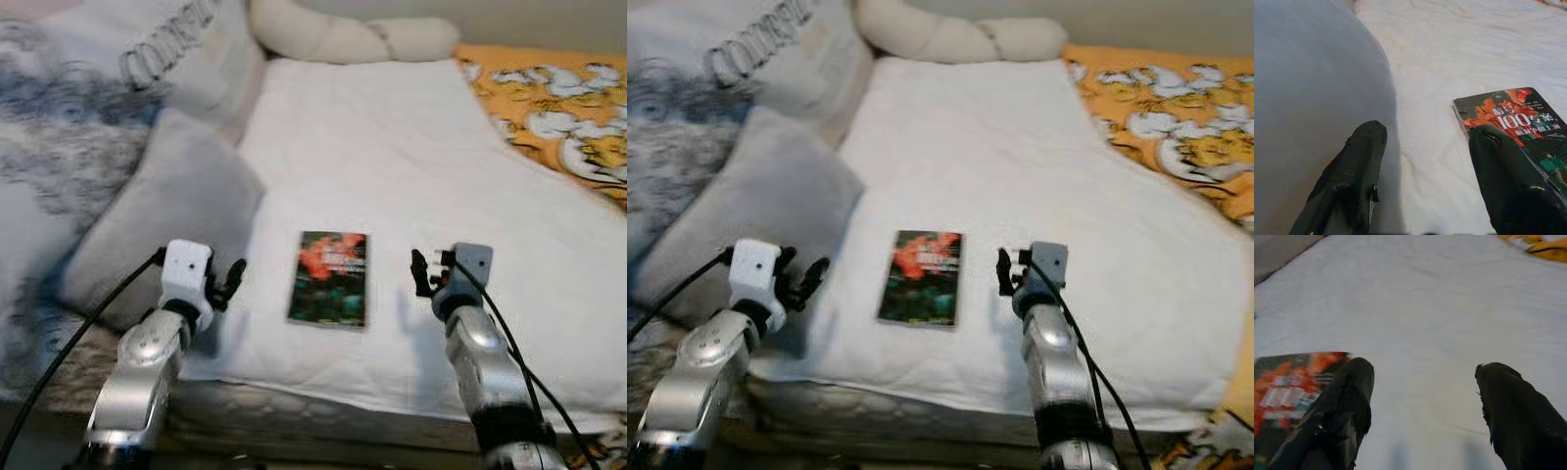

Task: Clean up the room

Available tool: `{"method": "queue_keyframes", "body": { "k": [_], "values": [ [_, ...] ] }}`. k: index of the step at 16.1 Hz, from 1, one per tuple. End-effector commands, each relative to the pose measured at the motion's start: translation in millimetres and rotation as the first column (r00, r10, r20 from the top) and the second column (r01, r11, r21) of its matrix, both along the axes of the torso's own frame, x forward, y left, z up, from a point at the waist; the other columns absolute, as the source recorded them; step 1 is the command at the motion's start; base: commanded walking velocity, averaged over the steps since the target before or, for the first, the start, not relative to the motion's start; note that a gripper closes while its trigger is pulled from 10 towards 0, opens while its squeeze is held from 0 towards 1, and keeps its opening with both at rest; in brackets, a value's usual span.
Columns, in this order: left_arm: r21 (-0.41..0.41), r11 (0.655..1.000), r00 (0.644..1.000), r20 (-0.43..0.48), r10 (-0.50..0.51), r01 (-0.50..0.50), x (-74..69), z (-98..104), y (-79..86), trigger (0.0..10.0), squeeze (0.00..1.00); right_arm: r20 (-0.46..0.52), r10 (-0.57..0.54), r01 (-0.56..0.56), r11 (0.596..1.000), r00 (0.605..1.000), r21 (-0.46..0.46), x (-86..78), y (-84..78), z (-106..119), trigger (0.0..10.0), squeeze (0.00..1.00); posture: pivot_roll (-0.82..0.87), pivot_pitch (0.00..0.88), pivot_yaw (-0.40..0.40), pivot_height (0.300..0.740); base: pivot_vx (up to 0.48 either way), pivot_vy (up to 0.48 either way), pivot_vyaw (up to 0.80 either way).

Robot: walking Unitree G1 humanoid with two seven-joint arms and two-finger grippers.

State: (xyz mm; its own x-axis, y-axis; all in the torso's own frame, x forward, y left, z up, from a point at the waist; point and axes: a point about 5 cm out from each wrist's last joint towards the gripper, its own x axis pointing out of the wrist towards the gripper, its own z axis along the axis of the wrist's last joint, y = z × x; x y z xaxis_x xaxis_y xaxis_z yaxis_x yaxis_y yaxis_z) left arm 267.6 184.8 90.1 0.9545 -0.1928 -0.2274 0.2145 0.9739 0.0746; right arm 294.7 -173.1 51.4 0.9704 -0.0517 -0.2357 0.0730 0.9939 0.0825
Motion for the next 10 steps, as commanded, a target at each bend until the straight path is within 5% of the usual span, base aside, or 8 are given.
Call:
{"method": "queue_keyframes", "body": {
  "k": [1,10],
  "values": [
    [0.019,1.0,1.0,0.012,0.011,-0.011,-1.6,0,0.7,10.0,0.0,0.0,0.007,-0.007,1.0,1.0,-0.029,-2.8,1.4,3,10.0,0.0,0.06,0.0,-0.012,0.74,0.0,-0.424,0.0],
    [0.031,0.999,1.0,0.016,0.007,-0.008,-1.9,-3,0.0,10.0,0.0,0.003,-0.005,0.005,0.996,1.0,-0.086,-12.8,-7.8,12,10.0,0.0,0.04,0.0,0.001,0.74,0.0,-0.407,0.0]
  ]
}}
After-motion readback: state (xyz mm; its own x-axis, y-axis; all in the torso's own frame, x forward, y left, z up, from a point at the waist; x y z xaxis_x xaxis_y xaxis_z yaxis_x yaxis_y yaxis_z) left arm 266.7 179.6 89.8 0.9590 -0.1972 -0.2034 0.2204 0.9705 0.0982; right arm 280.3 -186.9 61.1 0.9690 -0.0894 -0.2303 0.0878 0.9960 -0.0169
